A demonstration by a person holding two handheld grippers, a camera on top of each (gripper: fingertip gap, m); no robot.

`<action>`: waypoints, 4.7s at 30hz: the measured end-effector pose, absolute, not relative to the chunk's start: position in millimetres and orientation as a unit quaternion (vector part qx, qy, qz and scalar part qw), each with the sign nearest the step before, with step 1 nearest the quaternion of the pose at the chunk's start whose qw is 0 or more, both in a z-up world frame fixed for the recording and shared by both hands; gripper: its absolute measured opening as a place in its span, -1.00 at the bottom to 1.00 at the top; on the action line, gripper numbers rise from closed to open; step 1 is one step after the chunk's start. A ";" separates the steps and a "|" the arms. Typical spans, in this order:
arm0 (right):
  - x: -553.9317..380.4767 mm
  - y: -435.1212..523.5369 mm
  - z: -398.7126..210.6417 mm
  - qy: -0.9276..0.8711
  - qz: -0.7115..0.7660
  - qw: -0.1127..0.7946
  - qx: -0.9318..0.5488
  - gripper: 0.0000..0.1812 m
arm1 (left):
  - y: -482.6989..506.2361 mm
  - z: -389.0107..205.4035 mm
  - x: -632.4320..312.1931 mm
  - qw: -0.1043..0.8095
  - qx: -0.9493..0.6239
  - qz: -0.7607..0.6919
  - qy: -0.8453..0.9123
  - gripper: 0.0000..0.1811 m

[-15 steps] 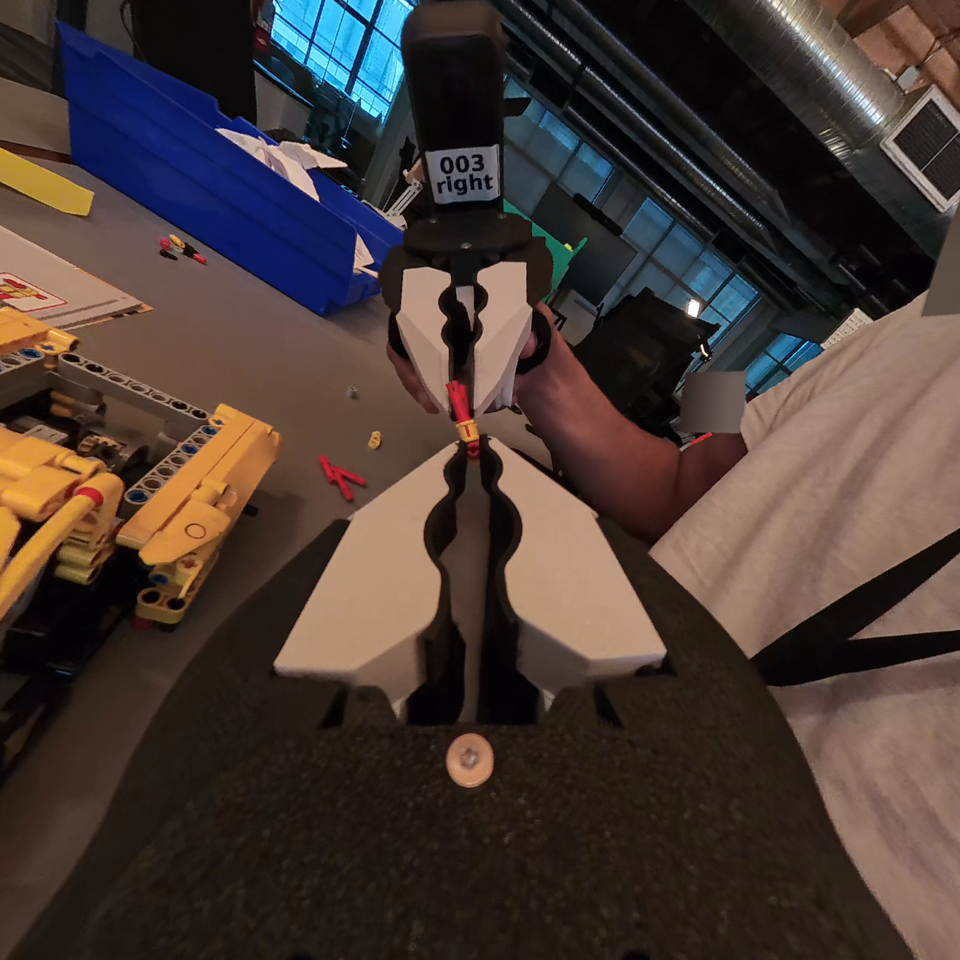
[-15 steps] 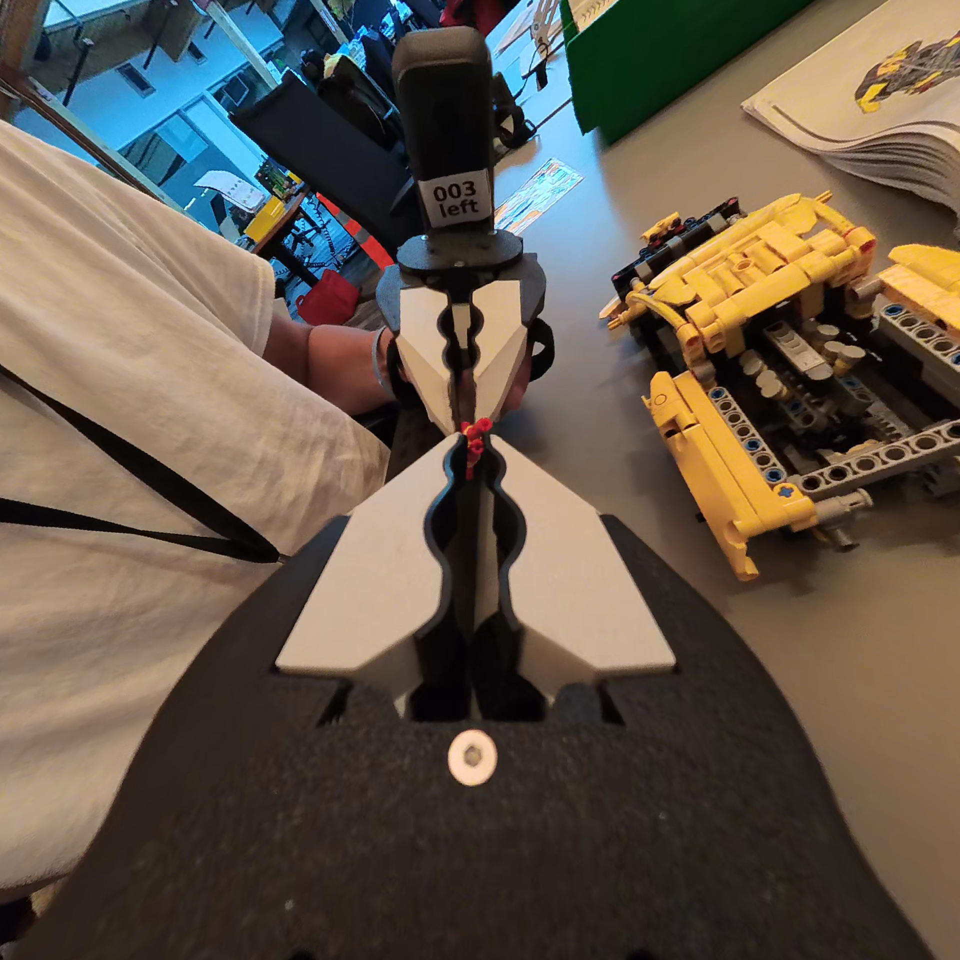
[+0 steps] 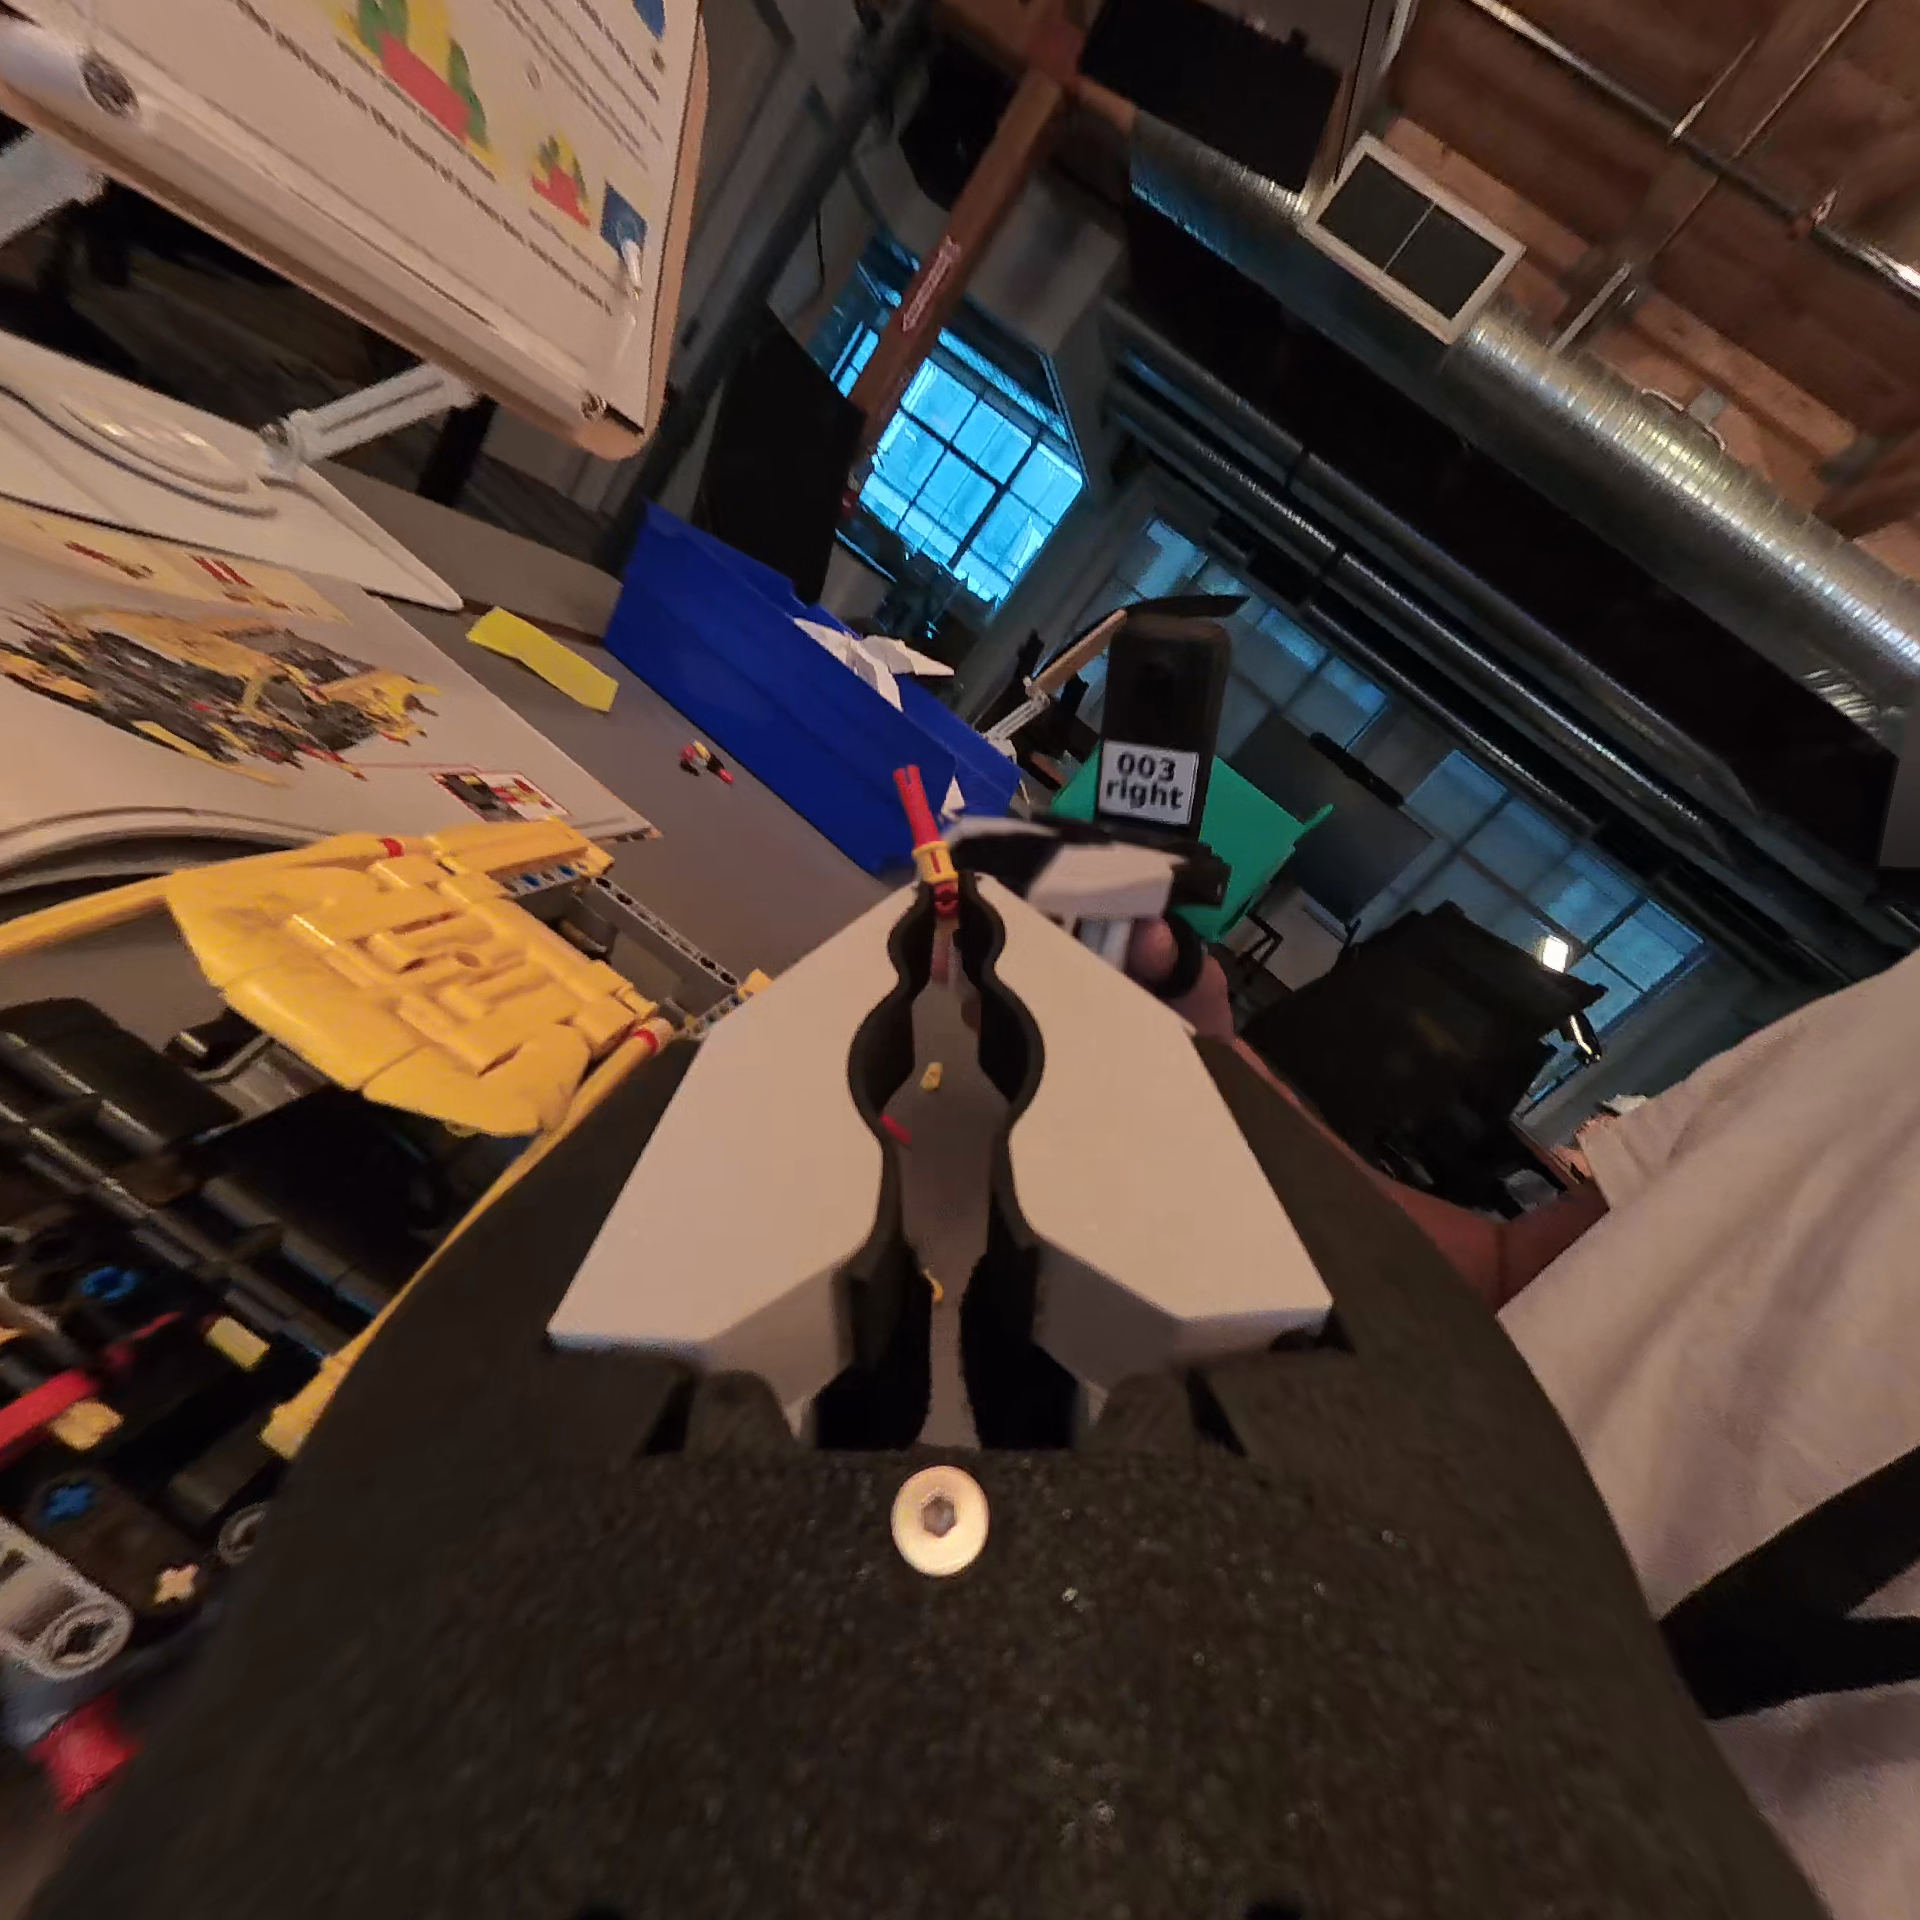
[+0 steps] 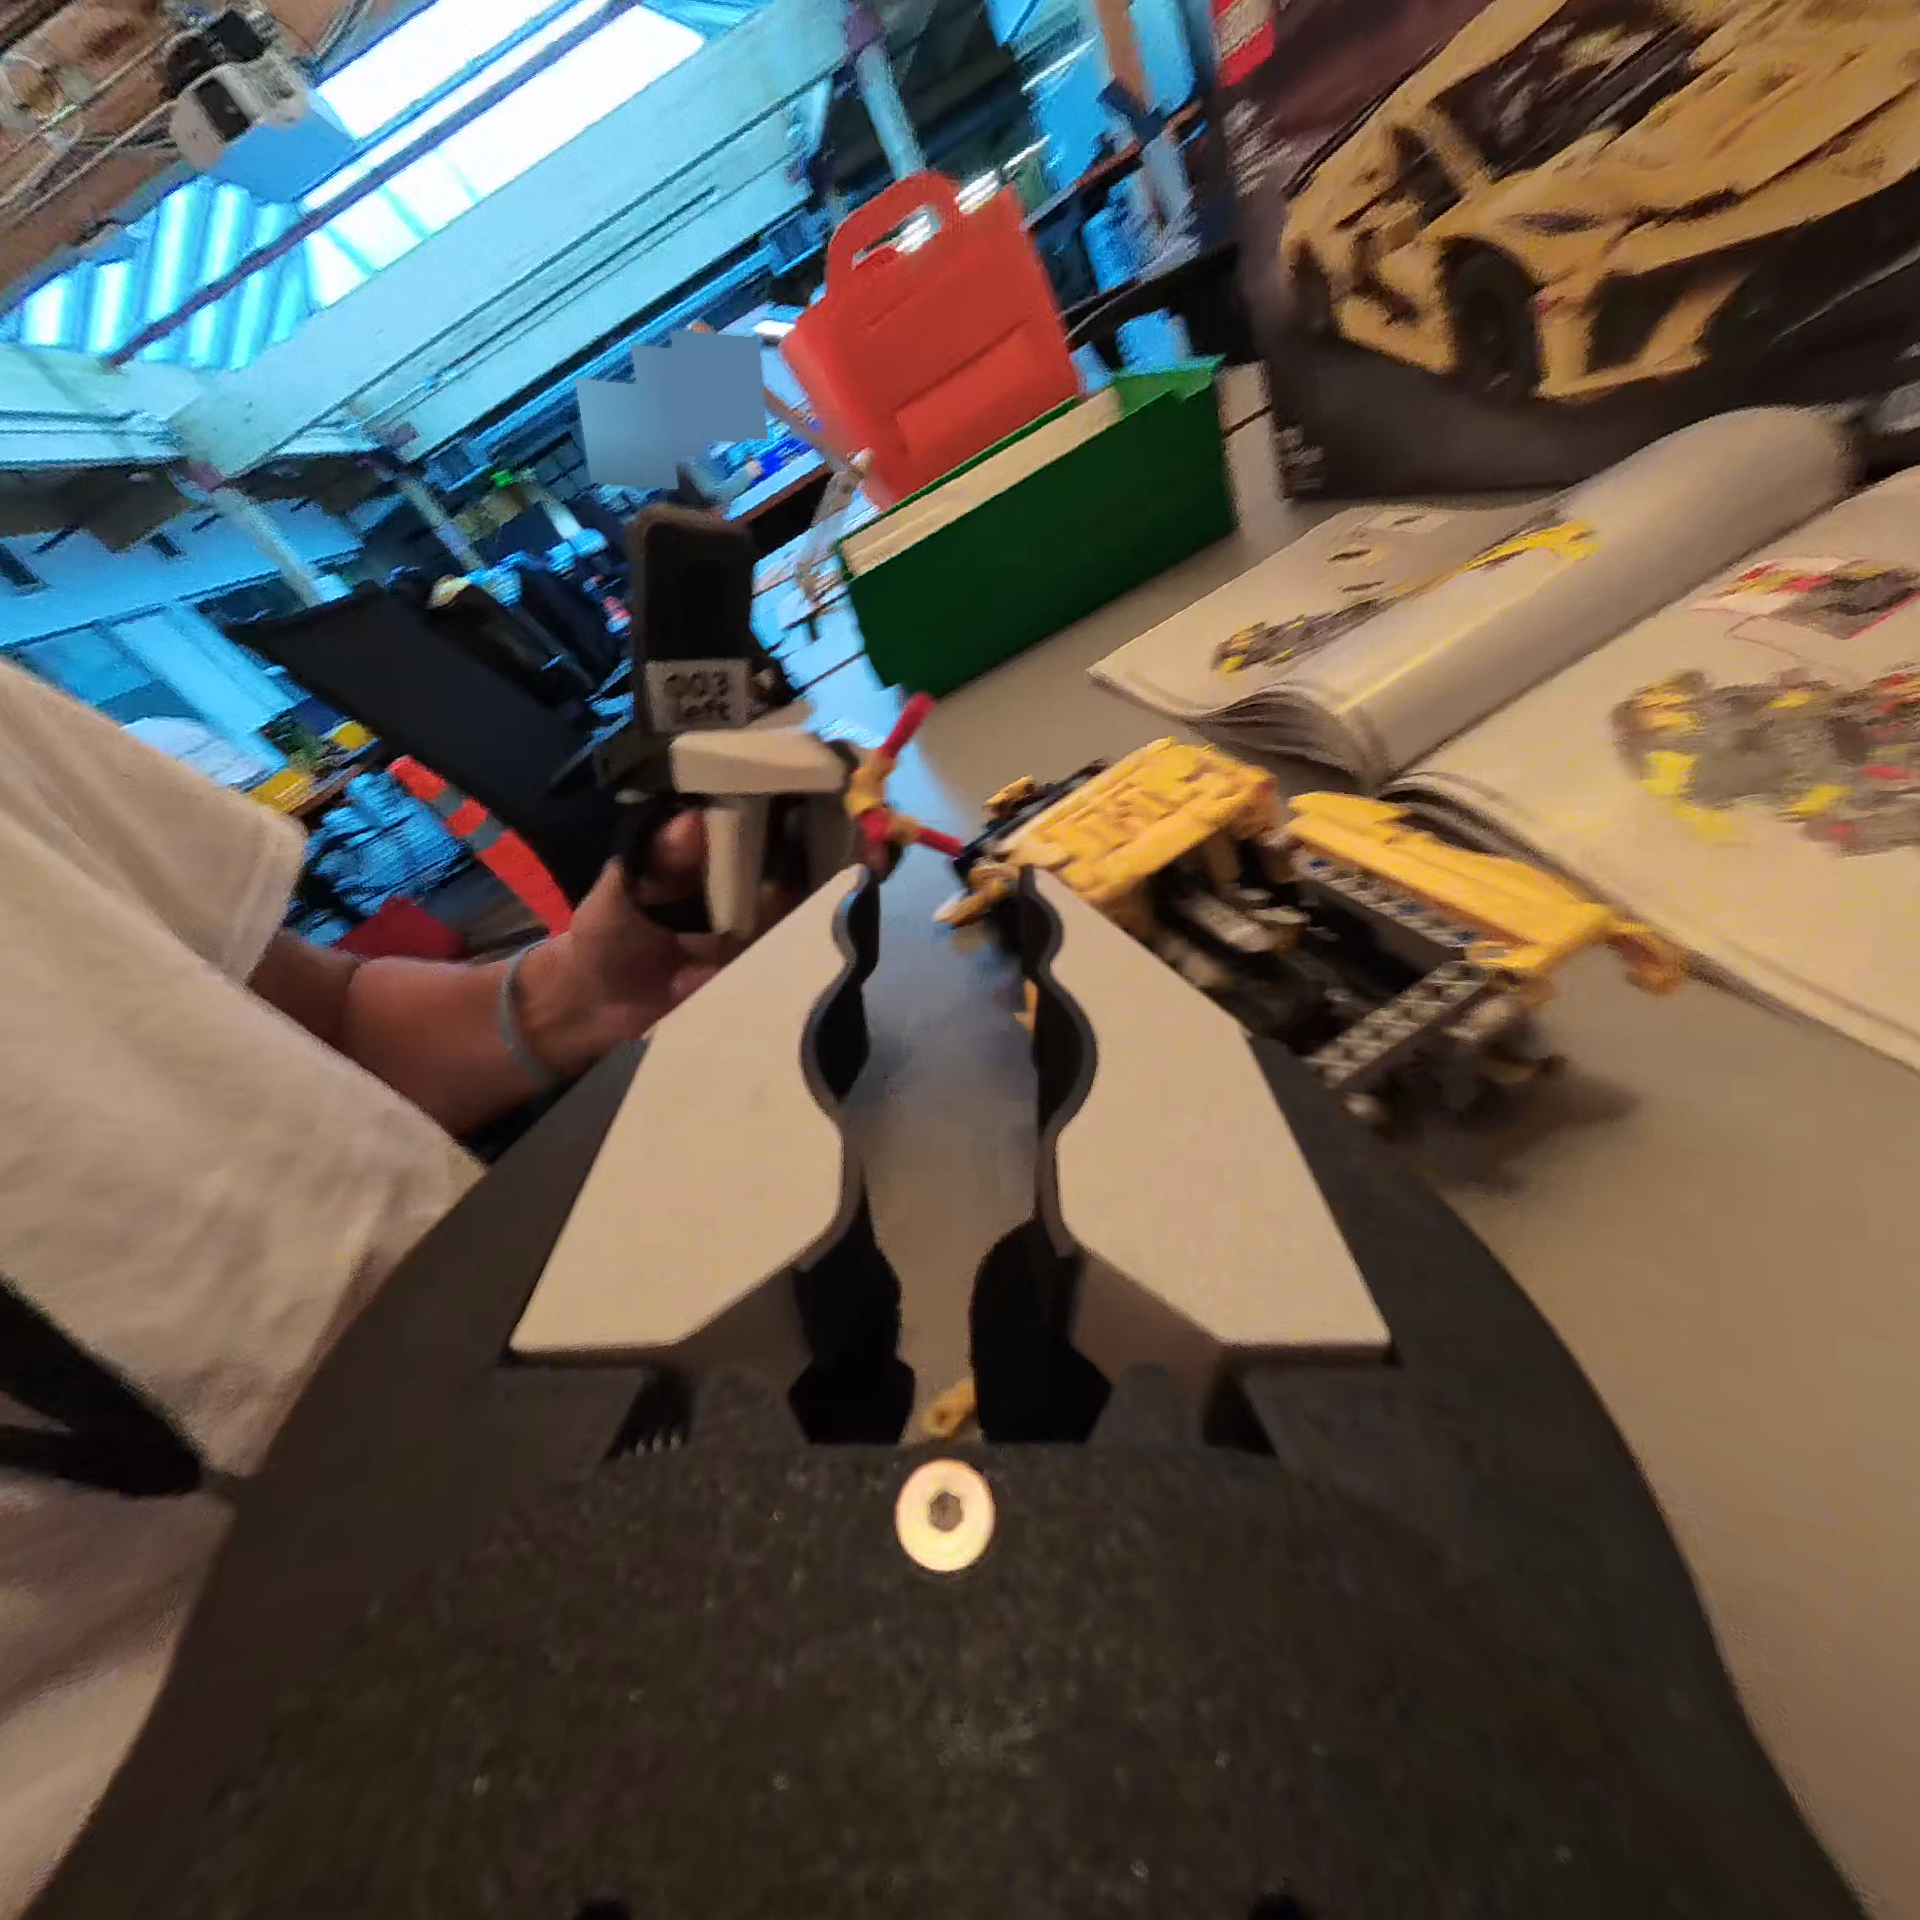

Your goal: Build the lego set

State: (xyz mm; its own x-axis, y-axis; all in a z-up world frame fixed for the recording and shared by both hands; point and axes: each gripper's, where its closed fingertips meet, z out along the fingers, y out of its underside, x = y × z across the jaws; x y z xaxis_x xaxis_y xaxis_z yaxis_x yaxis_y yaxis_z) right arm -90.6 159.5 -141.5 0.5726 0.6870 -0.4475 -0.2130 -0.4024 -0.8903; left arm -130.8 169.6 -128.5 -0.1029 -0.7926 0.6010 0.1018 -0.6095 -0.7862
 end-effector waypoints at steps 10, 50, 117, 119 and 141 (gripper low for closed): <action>-142.4 144.5 -129.8 -0.127 0.657 0.360 -0.651 -0.62 | 161.9 -119.0 -126.4 0.315 -0.555 -0.710 0.298 -0.96; -113.4 149.5 -132.0 -0.088 0.653 0.383 -0.647 -0.95 | 146.2 -126.3 -115.4 0.258 -0.554 -0.729 0.308 -0.96; -100.0 150.4 -139.2 -0.066 0.656 0.366 -0.657 -0.97 | 151.3 -124.6 -116.2 0.253 -0.554 -0.738 0.291 -0.75; -95.5 152.1 -138.8 -0.059 0.654 0.371 -0.656 -0.97 | 152.4 -127.1 -116.7 0.252 -0.559 -0.734 0.291 -0.75; -94.3 153.3 -141.2 -0.070 0.631 0.386 -0.670 -0.97 | 108.2 -145.2 -104.3 0.121 -0.553 -0.745 0.353 -0.74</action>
State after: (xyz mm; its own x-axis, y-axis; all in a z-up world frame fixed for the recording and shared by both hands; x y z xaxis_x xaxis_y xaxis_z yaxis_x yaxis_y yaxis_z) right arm -94.3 153.3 -141.2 0.1940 0.5807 -0.7906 -0.3926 -0.6926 -0.6051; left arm -104.3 108.2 -145.2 -0.3584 -0.5709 0.7386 -0.2093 -0.7219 -0.6596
